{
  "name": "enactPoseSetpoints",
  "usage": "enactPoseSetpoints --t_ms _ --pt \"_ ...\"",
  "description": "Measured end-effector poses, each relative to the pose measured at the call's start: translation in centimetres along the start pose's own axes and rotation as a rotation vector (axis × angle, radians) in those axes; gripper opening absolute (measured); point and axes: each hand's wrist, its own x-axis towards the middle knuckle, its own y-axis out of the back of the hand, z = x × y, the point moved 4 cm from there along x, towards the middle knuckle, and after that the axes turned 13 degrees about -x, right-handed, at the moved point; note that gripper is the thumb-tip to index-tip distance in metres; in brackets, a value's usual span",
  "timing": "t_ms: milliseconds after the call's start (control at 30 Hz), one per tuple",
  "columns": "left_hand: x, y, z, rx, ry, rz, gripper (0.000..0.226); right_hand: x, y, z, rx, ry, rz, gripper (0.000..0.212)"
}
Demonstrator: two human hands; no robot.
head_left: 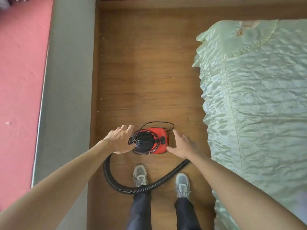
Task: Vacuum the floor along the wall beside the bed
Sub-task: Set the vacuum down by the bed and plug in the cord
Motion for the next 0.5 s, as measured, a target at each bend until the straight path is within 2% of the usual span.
enactPoseSetpoints --t_ms 100,267,500 --pt "2.5 -4.3 -2.0 -0.024 0.009 -0.064 0.074 2.2 -4.5 0.1 -0.007 -0.008 -0.062 0.076" --pt "6.2 -9.9 -4.6 -0.054 0.027 -0.139 0.077 5.4 -10.8 -0.1 -0.016 -0.021 -0.156 0.083" --pt "11.6 -15.1 -7.8 -0.05 0.034 -0.14 0.068 10.9 -16.6 -1.3 0.035 -0.034 -0.169 0.071"
